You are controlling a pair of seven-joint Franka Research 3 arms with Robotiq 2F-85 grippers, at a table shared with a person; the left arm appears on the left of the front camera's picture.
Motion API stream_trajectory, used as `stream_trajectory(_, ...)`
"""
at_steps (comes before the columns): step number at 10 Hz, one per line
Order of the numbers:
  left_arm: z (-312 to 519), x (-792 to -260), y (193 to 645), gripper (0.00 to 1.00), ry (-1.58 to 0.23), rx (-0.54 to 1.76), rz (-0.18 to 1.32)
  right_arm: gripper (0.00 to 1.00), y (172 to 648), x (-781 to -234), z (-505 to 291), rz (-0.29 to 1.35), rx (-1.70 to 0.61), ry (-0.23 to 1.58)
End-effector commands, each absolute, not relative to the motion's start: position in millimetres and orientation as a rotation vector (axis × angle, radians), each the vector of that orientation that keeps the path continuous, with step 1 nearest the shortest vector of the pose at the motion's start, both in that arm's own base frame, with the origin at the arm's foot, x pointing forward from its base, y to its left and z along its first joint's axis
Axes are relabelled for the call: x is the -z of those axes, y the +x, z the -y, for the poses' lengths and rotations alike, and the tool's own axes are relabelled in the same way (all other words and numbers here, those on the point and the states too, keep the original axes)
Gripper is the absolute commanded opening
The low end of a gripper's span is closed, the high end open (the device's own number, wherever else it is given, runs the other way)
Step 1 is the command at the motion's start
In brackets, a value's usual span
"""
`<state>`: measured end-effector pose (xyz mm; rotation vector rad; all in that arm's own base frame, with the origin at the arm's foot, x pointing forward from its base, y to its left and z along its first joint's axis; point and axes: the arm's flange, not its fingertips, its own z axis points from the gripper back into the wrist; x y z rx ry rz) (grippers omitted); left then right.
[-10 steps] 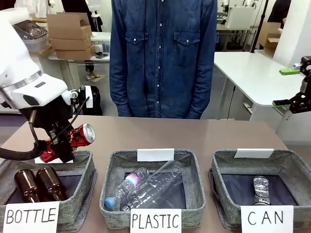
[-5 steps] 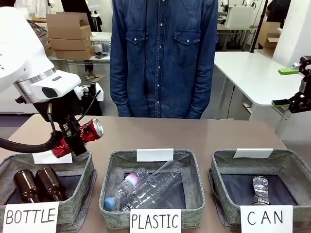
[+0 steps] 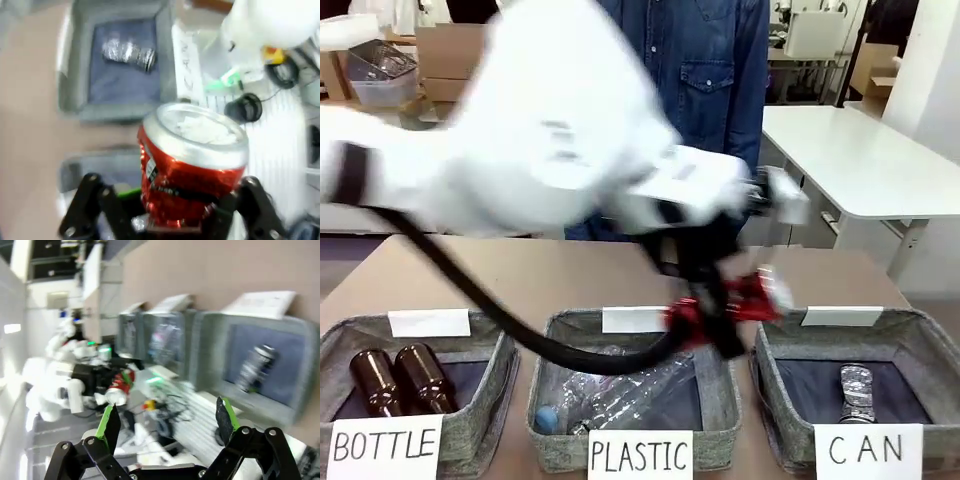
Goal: Sort the can waste into the basket.
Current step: Pick up the can waste from the table and place it in the right Fabric basket.
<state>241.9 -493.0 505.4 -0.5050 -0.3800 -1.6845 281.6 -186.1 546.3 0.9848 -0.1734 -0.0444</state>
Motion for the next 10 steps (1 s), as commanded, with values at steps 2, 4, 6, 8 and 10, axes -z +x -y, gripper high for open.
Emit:
stream_trajectory(2, 637, -499, 300, 0.0, -0.401, 1.849, 0.307, 1.0, 223, -535, 268, 0.227, 0.004, 0.829)
stream_trajectory(4, 689, -489, 304, 0.0, -0.267, 1.83, 0.288, 1.0, 225, -540, 259, 0.221, 0.035, 0.85)
stream_trajectory(6, 713, -478, 319, 0.0, -0.255, 1.792, 0.239, 1.0, 225, -540, 259, 0.221, 0.035, 0.85)
stream_trajectory(8, 712, -474, 323, 0.0, -0.245, 1.768, 0.213, 1.0, 225, -540, 259, 0.221, 0.035, 0.85)
stream_trajectory(10, 709, -477, 325, 0.0, -0.232, 1.76, 0.228, 1.0, 225, -540, 259, 0.221, 0.035, 0.85)
